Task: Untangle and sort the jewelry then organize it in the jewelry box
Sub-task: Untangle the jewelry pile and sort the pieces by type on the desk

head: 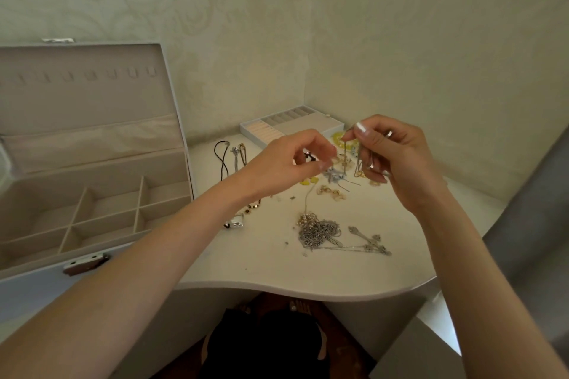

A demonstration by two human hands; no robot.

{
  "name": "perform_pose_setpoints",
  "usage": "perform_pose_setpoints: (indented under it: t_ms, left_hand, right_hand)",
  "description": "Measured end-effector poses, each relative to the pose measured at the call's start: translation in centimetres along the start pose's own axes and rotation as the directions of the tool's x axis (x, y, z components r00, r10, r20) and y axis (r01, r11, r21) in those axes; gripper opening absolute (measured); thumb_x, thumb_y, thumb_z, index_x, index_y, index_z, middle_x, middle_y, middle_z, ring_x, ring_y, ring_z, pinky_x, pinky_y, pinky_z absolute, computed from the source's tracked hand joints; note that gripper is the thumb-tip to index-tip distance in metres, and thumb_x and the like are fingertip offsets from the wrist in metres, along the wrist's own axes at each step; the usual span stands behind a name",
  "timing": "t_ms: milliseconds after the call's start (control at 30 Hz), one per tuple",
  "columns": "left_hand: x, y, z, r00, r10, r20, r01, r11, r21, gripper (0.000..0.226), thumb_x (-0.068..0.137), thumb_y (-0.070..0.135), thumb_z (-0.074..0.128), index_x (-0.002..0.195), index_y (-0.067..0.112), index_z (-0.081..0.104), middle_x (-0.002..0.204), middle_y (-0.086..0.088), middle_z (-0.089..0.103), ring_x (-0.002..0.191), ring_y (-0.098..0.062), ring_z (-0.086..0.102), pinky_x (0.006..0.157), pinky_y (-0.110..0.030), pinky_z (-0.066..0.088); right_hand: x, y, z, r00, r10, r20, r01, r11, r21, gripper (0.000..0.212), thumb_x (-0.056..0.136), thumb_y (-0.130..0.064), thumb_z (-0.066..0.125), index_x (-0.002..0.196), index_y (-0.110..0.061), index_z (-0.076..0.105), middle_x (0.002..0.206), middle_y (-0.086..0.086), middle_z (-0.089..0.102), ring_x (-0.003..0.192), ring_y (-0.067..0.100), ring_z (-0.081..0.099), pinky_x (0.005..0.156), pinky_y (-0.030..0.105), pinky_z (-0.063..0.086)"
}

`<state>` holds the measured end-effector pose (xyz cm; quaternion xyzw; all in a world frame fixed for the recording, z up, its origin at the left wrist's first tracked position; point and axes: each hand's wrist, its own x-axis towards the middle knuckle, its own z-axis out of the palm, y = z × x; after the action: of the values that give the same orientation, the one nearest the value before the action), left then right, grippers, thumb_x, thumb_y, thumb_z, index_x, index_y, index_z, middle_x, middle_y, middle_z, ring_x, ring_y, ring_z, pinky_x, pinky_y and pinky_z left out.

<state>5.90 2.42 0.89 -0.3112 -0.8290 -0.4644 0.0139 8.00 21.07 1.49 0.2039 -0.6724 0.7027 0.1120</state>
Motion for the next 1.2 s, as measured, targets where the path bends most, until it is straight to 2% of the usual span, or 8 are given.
perform_pose_setpoints:
  t_ms: [200, 433, 633, 767, 867, 967, 1033, 1200]
  left_hand:
    - [-0.1, 2.1, -2.1, 0.999, 0.006, -0.032, -0.016, 0.944, -0.329, 0.041, 0.081, 0.009, 0.065, 0.120, 0.014, 0.050, 0.107, 0.000, 0.065, 0.072, -0.010, 0.061, 0.063, -0.024, 0.048]
    - [0.7, 2.9, -4.3, 0.981, -0.026, -0.191, -0.018, 0.975, -0.223, 0.019, 0.085, 0.006, 0.064, 0.103, 0.004, 0.062, 0.070, 0.003, 0.068, 0.063, -0.005, 0.063, 0.063, -0.017, 0.050]
    - [0.0, 2.0, -5.7, 0.953, -0.089, -0.288, 0.062, 0.993, -0.102, 0.010, 0.092, 0.011, 0.056, 0.084, 0.014, 0.059, 0.082, 0.002, 0.067, 0.055, -0.002, 0.050, 0.055, -0.018, 0.040]
    - [-0.4, 2.0, -6.6, 0.954, -0.193, -0.228, 0.086, 0.908, -0.409, 0.015, 0.096, 0.004, 0.043, 0.083, 0.012, 0.048, 0.090, -0.009, 0.072, 0.052, -0.011, 0.051, 0.050, -0.021, 0.041]
    - [-0.7, 1.6, -7.4, 0.958, -0.203, -0.200, 0.089, 0.881, -0.465, 0.007, 0.092, 0.005, 0.049, 0.096, 0.010, 0.049, 0.089, -0.011, 0.071, 0.060, -0.013, 0.053, 0.056, -0.023, 0.042]
    - [-1.1, 1.2, -7.9, 0.954, -0.203, -0.219, 0.156, 0.964, -0.214, 0.047, 0.081, 0.020, 0.067, 0.124, 0.020, 0.048, 0.106, 0.007, 0.063, 0.068, -0.004, 0.052, 0.063, -0.022, 0.040]
    - [-1.4, 1.3, -7.8, 0.968, -0.179, -0.178, 0.148, 0.974, -0.174, 0.054, 0.086, 0.020, 0.066, 0.134, 0.020, 0.042, 0.119, 0.006, 0.060, 0.066, -0.001, 0.053, 0.064, -0.023, 0.042]
    - [-1.8, 0.8, -7.3, 0.960, -0.141, -0.240, 0.083, 0.968, -0.238, 0.023, 0.093, 0.012, 0.055, 0.114, 0.005, 0.060, 0.078, -0.001, 0.066, 0.058, -0.005, 0.052, 0.057, -0.019, 0.043]
  right_hand:
    - [2.1, -1.8, 1.6, 0.997, 0.034, 0.074, -0.026, 0.993, -0.118, 0.014, 0.085, -0.018, 0.064, 0.078, -0.007, 0.069, 0.049, 0.000, 0.049, 0.038, 0.010, 0.031, 0.041, 0.021, 0.018]
    - [4.8, -3.6, 2.3, 0.991, 0.040, 0.131, -0.004, 0.964, -0.266, 0.014, 0.088, -0.015, 0.065, 0.083, -0.004, 0.070, 0.055, 0.007, 0.043, 0.043, 0.010, 0.034, 0.041, 0.022, 0.028]
    - [6.4, -3.8, 2.6, 0.961, 0.120, 0.251, -0.039, 0.952, -0.303, 0.015, 0.089, -0.015, 0.062, 0.085, -0.004, 0.070, 0.057, 0.000, 0.047, 0.050, 0.009, 0.038, 0.051, 0.020, 0.040]
    - [7.5, -3.9, 4.2, 0.946, 0.089, 0.312, 0.005, 0.957, -0.289, 0.007, 0.088, -0.011, 0.063, 0.088, -0.007, 0.070, 0.063, 0.002, 0.056, 0.055, 0.012, 0.050, 0.058, 0.021, 0.049]
    - [8.8, -4.2, 5.5, 0.948, 0.035, 0.315, 0.026, 0.982, -0.189, 0.009, 0.087, -0.001, 0.061, 0.092, -0.005, 0.067, 0.072, 0.006, 0.064, 0.061, 0.014, 0.060, 0.064, 0.025, 0.055]
    - [9.8, -4.4, 6.7, 0.948, 0.025, 0.316, 0.016, 0.992, -0.128, 0.008, 0.086, -0.002, 0.063, 0.088, -0.008, 0.068, 0.074, 0.006, 0.069, 0.057, 0.014, 0.060, 0.054, 0.023, 0.051]
    - [10.3, -4.2, 7.5, 0.951, 0.038, 0.307, 0.011, 0.988, -0.154, 0.005, 0.084, -0.008, 0.068, 0.086, -0.013, 0.069, 0.079, 0.010, 0.069, 0.049, 0.011, 0.051, 0.045, 0.018, 0.039]
    - [11.0, -3.4, 8.7, 0.966, 0.052, 0.255, -0.015, 0.989, -0.144, 0.006, 0.082, -0.013, 0.070, 0.083, -0.014, 0.065, 0.088, 0.010, 0.074, 0.051, 0.009, 0.036, 0.047, 0.018, 0.030]
